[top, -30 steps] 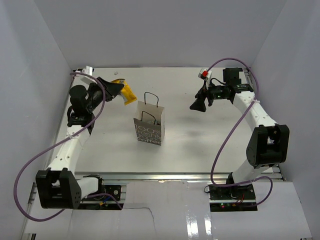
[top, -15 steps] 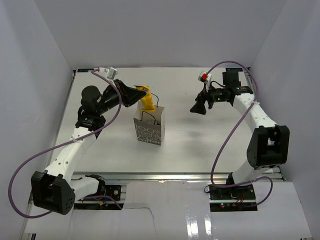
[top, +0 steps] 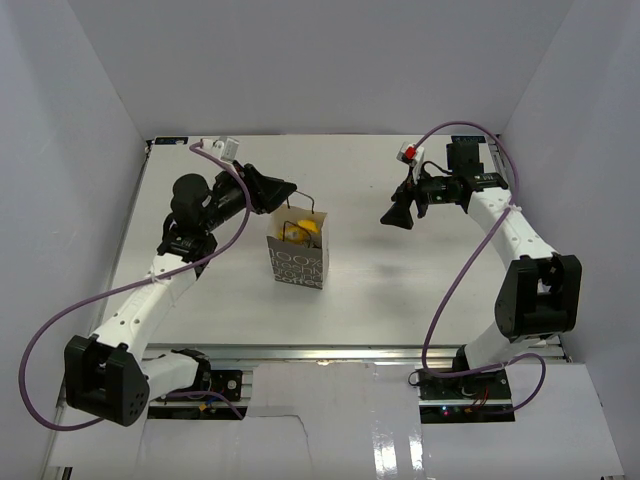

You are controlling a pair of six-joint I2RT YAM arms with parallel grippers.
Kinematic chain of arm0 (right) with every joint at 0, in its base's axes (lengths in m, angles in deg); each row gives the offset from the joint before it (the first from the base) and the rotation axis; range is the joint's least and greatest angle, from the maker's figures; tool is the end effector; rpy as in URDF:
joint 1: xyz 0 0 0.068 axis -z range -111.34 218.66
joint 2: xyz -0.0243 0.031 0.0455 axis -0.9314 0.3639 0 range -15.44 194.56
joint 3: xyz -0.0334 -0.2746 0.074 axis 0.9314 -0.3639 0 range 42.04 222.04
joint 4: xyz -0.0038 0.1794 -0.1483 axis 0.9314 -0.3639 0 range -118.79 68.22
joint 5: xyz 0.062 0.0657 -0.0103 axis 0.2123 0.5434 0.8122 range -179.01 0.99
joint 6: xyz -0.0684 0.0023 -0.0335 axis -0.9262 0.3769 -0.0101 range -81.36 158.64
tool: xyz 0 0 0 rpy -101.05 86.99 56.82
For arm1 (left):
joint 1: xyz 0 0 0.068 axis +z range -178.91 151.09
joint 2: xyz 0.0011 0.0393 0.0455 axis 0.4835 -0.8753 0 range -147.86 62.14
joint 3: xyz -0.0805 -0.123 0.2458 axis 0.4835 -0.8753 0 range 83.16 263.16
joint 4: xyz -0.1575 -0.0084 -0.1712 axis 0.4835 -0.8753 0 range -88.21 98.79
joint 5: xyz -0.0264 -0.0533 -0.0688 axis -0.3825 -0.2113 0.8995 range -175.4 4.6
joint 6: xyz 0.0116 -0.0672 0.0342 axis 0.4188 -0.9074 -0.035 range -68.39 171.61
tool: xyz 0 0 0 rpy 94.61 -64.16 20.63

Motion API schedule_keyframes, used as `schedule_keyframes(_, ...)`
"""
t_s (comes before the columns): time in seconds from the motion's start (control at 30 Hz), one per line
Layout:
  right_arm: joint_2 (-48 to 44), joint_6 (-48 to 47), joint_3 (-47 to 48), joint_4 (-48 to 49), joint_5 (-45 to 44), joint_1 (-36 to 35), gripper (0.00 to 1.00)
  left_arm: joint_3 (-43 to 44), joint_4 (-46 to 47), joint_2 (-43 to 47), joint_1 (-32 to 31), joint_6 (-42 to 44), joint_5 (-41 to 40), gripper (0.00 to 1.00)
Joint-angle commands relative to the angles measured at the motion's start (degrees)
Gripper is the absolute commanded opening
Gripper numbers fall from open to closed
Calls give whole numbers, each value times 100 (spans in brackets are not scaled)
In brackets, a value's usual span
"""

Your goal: Place the snacks into the paper bag

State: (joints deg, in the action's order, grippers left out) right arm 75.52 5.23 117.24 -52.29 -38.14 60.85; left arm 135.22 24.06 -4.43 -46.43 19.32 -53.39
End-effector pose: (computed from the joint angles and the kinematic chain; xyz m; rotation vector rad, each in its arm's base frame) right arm 0.3166 0.0941 0.3081 -1.1166 1.8281 0.7887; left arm 0.2382 -0.1111 0.3747 0.2565 1.6523 -1.1029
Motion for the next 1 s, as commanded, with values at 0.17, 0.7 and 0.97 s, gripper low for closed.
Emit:
schedule_keyframes(0.17, -324, -8, -75, 9, -42, 43, 90, 455, -129, -58, 38, 153, -634, 61)
schedule_keyframes(0.7, -175, 1536, -268, 1025, -2005, 61, 90, 1183, -1271, -2534, 1558, -2869, -3553, 93)
schedule_keyframes(0.97, 18, 3007, -418, 1758, -4270, 52, 90, 3528, -3274, -4768, 1567, -3634, -3342, 90)
